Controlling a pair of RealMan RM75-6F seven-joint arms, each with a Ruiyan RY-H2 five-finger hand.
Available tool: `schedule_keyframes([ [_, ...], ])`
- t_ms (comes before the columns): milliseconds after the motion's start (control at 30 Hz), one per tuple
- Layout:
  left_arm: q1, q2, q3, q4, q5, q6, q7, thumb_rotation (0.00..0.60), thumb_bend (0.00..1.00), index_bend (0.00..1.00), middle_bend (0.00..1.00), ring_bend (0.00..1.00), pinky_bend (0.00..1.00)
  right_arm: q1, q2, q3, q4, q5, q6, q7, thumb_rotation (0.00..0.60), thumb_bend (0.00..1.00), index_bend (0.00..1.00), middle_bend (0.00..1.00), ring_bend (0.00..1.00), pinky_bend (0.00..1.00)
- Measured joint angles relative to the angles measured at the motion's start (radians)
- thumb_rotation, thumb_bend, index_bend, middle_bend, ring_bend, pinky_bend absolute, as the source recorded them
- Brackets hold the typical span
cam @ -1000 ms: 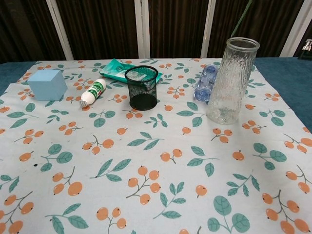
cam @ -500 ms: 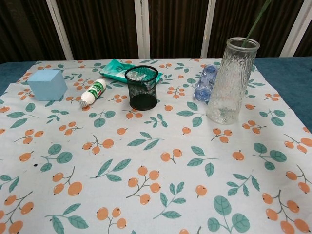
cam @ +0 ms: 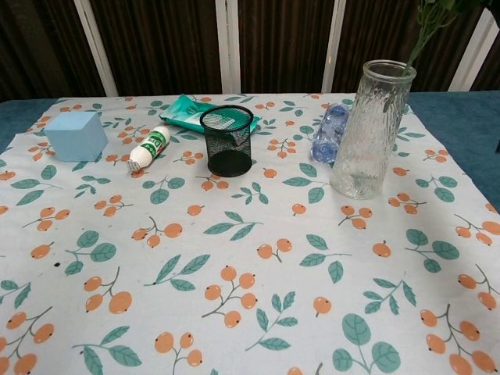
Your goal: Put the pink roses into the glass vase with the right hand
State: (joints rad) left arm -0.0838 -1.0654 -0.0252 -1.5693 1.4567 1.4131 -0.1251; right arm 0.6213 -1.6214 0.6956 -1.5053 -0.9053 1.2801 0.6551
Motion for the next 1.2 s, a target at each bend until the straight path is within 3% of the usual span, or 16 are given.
schedule_keyframes([
  [600, 0.001, 0.005, 0.007, -0.001, 0.016, 0.004, -0.015, 0.600, 0.00, 0.00, 0.00, 0.00, 0.00, -0.056, -0.013, -0.109, -0.044, -0.082, -0.006, -0.067, 0.600, 0.33, 0.38, 0.49, 0.45, 0.28],
  [833, -0.001, 0.006, 0.006, -0.006, 0.015, 0.002, -0.015, 0.600, 0.00, 0.00, 0.00, 0.00, 0.00, -0.056, -0.029, -0.117, -0.053, -0.087, -0.005, -0.099, 0.600, 0.33, 0.38, 0.49, 0.45, 0.26],
  [1200, -0.001, 0.008, 0.006, -0.005, 0.012, -0.001, -0.026, 0.600, 0.00, 0.00, 0.00, 0.00, 0.00, -0.001, -0.061, -0.083, -0.011, -0.060, -0.037, -0.163, 0.600, 0.33, 0.38, 0.49, 0.45, 0.25],
])
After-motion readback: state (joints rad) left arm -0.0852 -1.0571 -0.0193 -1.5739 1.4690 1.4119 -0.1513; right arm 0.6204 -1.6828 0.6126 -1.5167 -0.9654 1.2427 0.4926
